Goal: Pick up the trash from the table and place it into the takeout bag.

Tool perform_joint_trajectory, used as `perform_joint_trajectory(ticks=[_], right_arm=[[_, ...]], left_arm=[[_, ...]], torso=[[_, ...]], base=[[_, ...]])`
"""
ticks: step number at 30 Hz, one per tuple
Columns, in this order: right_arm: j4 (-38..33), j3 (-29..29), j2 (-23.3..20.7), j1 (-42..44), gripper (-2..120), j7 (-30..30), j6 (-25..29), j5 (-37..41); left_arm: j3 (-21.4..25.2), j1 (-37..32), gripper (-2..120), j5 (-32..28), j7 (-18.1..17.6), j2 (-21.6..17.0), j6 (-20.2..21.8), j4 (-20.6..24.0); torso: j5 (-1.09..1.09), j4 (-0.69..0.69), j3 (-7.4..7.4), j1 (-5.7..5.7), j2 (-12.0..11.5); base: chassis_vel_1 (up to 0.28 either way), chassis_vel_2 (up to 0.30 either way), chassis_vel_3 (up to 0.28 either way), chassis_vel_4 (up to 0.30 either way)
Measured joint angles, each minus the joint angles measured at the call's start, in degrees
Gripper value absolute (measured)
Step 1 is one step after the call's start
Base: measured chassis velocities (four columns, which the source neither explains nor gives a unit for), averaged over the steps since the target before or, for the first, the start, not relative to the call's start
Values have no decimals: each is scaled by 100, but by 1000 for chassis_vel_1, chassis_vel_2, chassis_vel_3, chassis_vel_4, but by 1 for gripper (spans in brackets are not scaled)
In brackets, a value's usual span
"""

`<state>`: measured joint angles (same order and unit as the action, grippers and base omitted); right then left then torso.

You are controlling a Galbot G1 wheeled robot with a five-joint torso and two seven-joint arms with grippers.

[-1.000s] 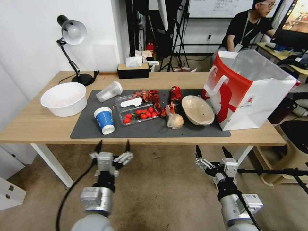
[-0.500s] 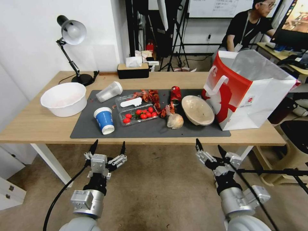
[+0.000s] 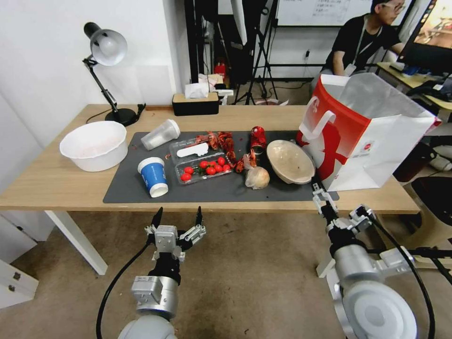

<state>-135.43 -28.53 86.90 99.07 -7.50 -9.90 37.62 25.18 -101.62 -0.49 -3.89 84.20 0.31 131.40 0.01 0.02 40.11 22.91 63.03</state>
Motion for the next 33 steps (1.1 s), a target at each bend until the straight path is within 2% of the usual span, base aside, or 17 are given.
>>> perform_joint_trajectory(ticks=[1,2,3,4,5,7,9,16,23,30,33], right_arm=[[0,0,0,0,100,0,0,0],[-36,-42,-13,-117,100,-186,-34,515],[-52,-96,-19,-225,100,-356,-46,952],[-56,-151,-21,-340,100,-528,-48,1327],[-56,-151,-21,-340,100,-528,-48,1327],[29,-330,-68,-698,100,-998,27,2012],[189,-426,-163,-981,100,-1231,82,2263],[423,-401,-212,-1365,100,-1459,128,2407],[654,-374,-345,-1800,100,-1731,123,2902],[1232,-101,-448,-2511,100,-2174,30,3564],[1406,-45,-439,-2710,94,-2335,-25,3676]], left_arm=[[0,0,100,0,0,0,0,0],[-274,80,100,-39,-243,-89,26,-35],[-622,193,100,-125,-650,-214,60,-97],[-980,303,100,-214,-967,-334,92,-152],[-980,303,100,-214,-967,-334,92,-152],[-1141,366,100,-276,-1165,-390,107,-174],[-1117,350,100,-291,-1174,-390,108,-164],[-1020,317,100,-314,-1162,-359,101,-138],[-946,279,100,-308,-1143,-339,73,-129],[-878,214,100,-293,-1129,-340,12,-94],[-873,209,100,-293,-1129,-338,2,-94]], torso=[[0,0,0,0,0],[-1,-3,0,0,0],[3,1,0,0,0],[-5,-6,0,0,0],[-5,-6,0,0,0],[0,-2,0,0,0],[-1,-1,0,0,0],[-1,-2,1,0,0],[-1,-2,0,0,0],[-1,-2,1,0,0],[-1,-2,1,1,0]], base=[[0,0,0,0],[0,0,0,0],[0,0,0,0],[0,0,0,0],[0,0,0,0],[0,0,0,0],[0,0,0,0],[0,0,0,0],[0,0,0,0],[0,0,0,0],[0,0,0,0]])
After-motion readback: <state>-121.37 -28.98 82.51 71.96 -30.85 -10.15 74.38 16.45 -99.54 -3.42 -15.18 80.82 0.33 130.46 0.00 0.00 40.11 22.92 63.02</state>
